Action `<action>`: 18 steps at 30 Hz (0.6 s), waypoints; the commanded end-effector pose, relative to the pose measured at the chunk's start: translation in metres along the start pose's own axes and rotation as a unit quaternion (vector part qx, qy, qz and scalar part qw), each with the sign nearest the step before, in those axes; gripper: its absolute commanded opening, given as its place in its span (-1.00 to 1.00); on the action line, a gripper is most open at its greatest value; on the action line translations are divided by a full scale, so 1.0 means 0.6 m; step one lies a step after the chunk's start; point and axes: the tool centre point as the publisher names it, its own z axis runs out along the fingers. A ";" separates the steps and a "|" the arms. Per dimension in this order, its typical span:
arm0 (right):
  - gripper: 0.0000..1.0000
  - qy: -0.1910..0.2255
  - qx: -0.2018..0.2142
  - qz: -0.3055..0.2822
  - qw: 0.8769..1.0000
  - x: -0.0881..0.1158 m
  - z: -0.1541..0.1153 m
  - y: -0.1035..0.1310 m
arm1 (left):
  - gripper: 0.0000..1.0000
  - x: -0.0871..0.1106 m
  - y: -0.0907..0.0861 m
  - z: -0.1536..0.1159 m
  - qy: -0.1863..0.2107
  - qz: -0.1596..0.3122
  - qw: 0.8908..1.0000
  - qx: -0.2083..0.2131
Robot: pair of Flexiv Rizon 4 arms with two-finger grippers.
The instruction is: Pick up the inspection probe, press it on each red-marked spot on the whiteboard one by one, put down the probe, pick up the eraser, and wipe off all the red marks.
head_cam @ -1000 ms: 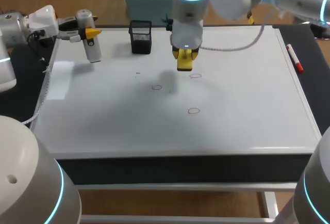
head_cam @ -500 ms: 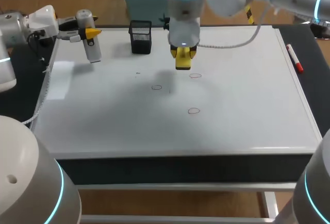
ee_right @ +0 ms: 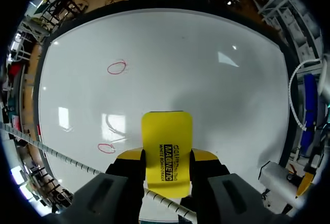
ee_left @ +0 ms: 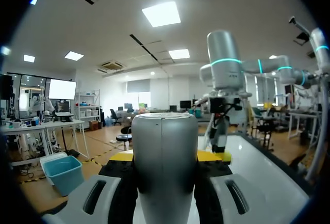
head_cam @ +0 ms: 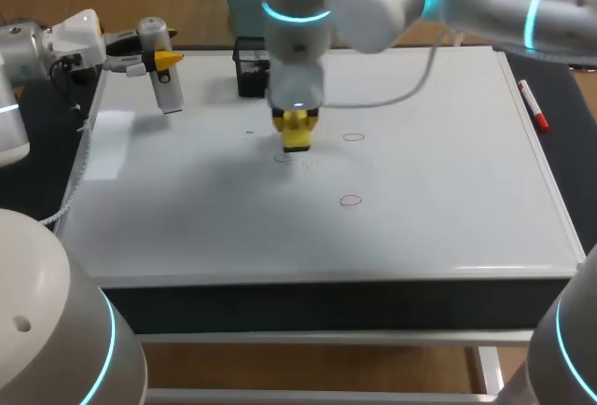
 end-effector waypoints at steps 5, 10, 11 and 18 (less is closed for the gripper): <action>-1.00 0.034 -0.017 -0.012 0.999 -0.088 0.031 -0.008 | -1.00 -0.001 -0.001 0.001 0.001 0.000 1.000 0.000; -1.00 0.034 -0.027 -0.018 0.999 -0.103 0.051 -0.005 | -1.00 -0.001 -0.001 0.001 0.001 0.000 1.000 0.000; -1.00 0.034 -0.027 -0.018 0.999 -0.103 0.053 -0.004 | -1.00 -0.001 -0.001 0.001 0.001 0.000 1.000 0.000; -1.00 0.036 -0.028 -0.018 0.999 -0.094 0.064 0.000 | -1.00 -0.001 -0.001 0.001 0.001 0.000 1.000 0.000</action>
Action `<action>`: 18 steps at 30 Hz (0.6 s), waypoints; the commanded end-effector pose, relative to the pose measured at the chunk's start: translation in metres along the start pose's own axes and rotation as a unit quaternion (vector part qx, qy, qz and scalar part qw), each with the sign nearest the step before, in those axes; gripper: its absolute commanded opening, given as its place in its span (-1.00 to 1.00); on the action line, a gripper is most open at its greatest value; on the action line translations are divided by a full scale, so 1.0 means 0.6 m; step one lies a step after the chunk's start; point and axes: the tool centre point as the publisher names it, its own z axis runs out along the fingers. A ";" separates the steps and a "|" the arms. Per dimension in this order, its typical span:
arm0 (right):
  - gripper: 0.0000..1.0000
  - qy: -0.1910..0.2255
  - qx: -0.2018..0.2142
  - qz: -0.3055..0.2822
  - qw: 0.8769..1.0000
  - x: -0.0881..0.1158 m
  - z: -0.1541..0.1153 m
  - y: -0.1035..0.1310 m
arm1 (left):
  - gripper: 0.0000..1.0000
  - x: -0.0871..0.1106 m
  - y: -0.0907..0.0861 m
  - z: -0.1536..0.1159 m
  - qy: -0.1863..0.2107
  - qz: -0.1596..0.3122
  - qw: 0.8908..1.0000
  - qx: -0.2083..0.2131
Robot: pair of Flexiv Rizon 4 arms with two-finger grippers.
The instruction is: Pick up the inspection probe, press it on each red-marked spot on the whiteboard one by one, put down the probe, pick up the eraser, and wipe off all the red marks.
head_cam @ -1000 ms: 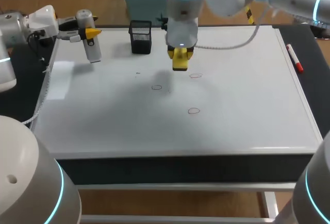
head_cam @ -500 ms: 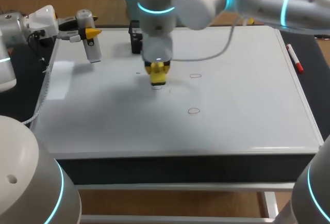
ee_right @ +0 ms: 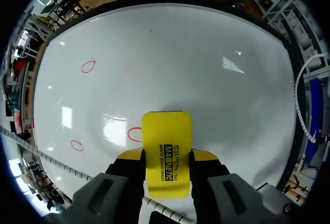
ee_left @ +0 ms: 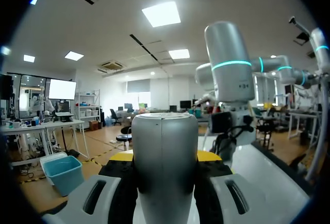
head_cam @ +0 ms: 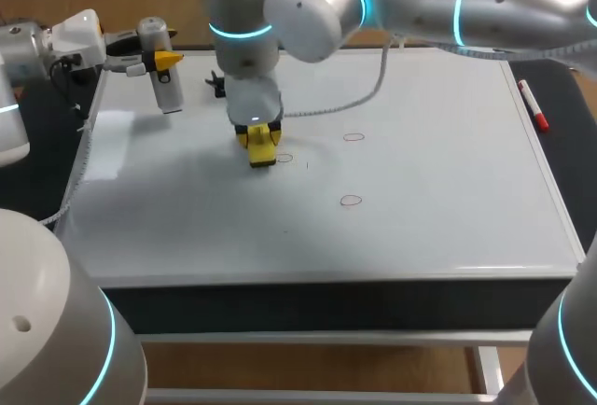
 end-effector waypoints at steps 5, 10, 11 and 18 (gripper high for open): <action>-1.00 0.008 0.000 0.002 1.000 0.009 0.012 0.005 | -1.00 -0.001 -0.001 0.001 0.001 0.000 1.000 0.000; -1.00 0.008 0.000 0.005 1.000 0.014 0.019 0.009 | -1.00 -0.001 -0.001 0.001 0.001 0.000 1.000 0.000; -1.00 0.008 0.001 0.007 1.000 0.015 0.020 0.011 | -1.00 -0.001 -0.001 0.001 0.001 0.000 1.000 0.000; -1.00 0.011 0.000 0.021 1.000 0.030 0.032 0.020 | -1.00 -0.001 -0.001 0.001 0.001 0.000 1.000 0.000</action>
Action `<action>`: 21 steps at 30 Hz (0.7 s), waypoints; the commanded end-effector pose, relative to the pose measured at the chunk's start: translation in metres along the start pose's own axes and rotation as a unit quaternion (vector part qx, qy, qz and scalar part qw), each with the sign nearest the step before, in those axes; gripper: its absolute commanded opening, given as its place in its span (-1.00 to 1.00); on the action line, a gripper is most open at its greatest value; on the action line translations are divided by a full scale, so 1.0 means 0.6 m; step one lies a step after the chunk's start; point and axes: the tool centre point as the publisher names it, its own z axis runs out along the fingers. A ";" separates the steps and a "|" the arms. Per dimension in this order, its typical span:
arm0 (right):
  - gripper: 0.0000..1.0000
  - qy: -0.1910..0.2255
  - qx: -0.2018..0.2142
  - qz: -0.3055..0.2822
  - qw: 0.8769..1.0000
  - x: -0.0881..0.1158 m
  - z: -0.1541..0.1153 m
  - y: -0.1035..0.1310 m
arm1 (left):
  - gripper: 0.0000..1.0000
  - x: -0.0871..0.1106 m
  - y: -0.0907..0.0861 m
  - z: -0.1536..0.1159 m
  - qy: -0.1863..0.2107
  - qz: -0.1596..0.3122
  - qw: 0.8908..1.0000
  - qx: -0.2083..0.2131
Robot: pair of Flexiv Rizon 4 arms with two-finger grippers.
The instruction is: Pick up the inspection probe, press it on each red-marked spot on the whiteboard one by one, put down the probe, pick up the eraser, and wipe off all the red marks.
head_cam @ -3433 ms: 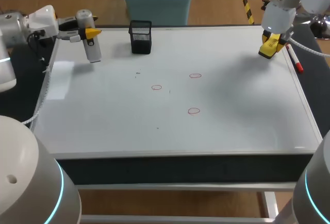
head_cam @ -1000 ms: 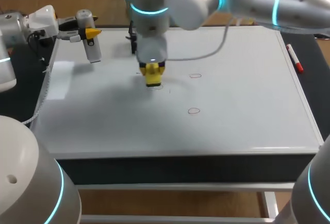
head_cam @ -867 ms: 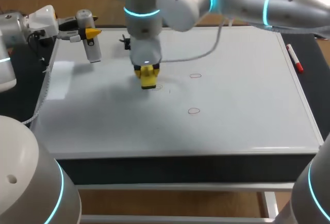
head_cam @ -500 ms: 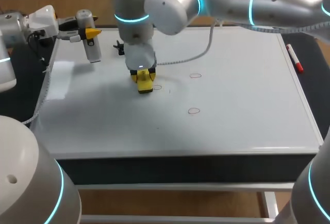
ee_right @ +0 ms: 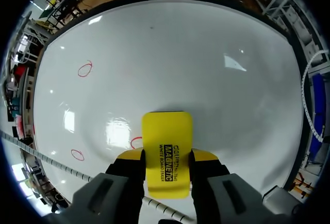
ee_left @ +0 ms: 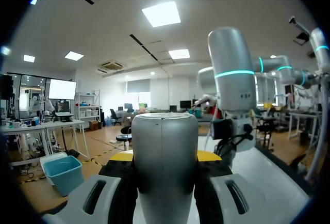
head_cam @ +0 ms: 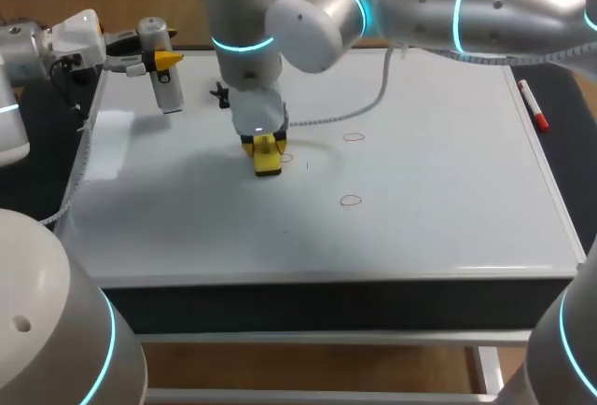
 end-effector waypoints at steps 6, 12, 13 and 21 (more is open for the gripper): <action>-1.00 0.003 0.003 0.016 1.000 0.033 0.010 0.013 | -1.00 -0.001 -0.001 0.001 0.001 0.000 1.000 0.000; -1.00 0.003 0.003 0.033 0.999 0.058 0.013 0.015 | -1.00 -0.001 -0.001 0.001 0.001 0.000 1.000 0.000; -1.00 0.002 0.003 0.036 0.999 0.063 0.014 0.016 | -1.00 -0.001 -0.001 0.001 0.001 0.000 1.000 0.000; -1.00 0.000 0.007 0.061 0.998 0.105 0.013 0.019 | -1.00 -0.001 -0.001 0.001 0.001 0.000 1.000 0.000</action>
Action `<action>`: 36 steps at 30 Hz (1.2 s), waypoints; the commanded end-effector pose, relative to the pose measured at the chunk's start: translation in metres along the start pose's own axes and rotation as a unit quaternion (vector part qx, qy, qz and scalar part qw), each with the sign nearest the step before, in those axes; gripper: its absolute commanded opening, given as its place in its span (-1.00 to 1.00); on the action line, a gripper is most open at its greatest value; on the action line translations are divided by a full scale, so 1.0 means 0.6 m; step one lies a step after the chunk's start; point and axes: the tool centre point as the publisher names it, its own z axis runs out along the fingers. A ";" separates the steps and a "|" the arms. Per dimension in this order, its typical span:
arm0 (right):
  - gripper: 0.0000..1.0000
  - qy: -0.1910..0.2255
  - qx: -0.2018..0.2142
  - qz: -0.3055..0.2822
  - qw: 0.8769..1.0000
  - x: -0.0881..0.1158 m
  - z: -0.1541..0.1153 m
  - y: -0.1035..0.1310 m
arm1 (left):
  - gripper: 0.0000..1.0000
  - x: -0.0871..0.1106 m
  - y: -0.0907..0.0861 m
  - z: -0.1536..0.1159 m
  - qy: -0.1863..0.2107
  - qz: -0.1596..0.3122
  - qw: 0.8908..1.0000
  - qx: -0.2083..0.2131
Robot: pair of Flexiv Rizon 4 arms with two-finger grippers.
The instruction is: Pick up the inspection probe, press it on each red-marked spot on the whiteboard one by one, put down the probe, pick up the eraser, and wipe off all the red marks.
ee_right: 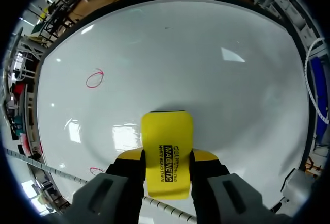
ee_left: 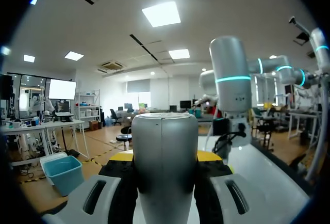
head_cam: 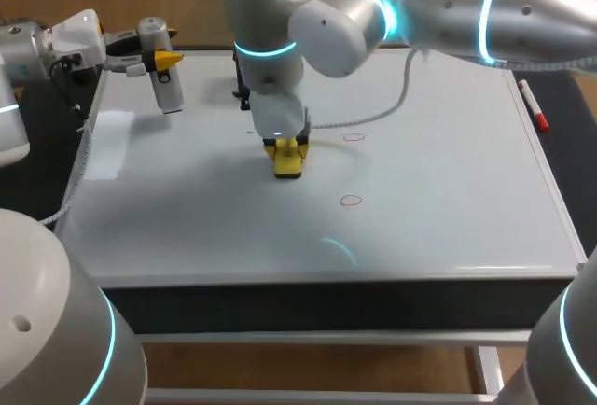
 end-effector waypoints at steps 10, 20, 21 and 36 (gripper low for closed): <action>-1.00 -0.021 0.010 0.014 1.000 0.075 -0.026 0.001 | -1.00 -0.001 -0.001 0.001 0.001 0.000 1.000 0.000; -1.00 -0.031 0.006 0.003 0.999 0.144 -0.062 -0.021 | -1.00 -0.001 -0.001 0.001 0.001 0.000 1.000 0.000; -1.00 -0.032 0.007 0.007 0.999 0.156 -0.065 -0.024 | -1.00 -0.001 -0.001 0.001 0.001 0.000 1.000 0.000; -1.00 -0.030 -0.010 0.072 0.997 0.326 -0.078 -0.091 | -1.00 -0.001 -0.001 0.001 0.001 0.000 1.000 0.000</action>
